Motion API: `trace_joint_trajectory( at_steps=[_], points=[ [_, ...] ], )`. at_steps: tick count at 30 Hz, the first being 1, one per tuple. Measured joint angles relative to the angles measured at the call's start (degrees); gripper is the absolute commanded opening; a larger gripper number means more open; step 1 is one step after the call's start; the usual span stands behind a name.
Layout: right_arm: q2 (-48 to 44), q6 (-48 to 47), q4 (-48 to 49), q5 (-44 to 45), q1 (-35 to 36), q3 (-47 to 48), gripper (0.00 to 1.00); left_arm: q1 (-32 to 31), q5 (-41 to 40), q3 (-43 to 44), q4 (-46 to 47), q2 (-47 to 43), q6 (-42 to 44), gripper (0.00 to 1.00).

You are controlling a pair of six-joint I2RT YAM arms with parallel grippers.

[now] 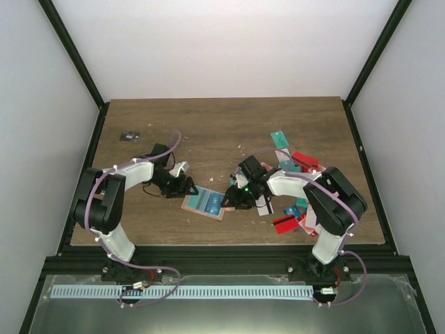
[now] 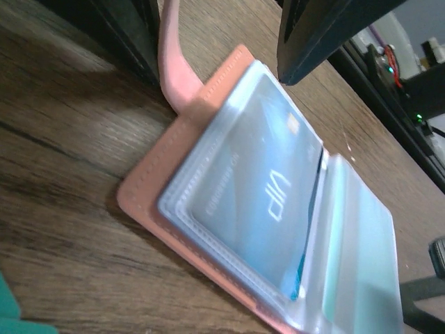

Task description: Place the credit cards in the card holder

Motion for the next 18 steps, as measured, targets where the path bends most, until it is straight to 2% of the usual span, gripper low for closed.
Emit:
trace_joint_trajectory(
  at_steps=[8, 18],
  points=[
    [2.56, -0.66, 0.48, -0.76, -0.11, 1.53, 0.28, 0.04, 1.88, -0.59, 0.48, 0.00, -0.61, 0.67],
    [3.80, -1.01, 0.28, -1.46, -0.17, 2.34, 0.26, 0.26, 4.15, -0.70, 0.44, -4.20, -2.21, 0.66]
  ],
)
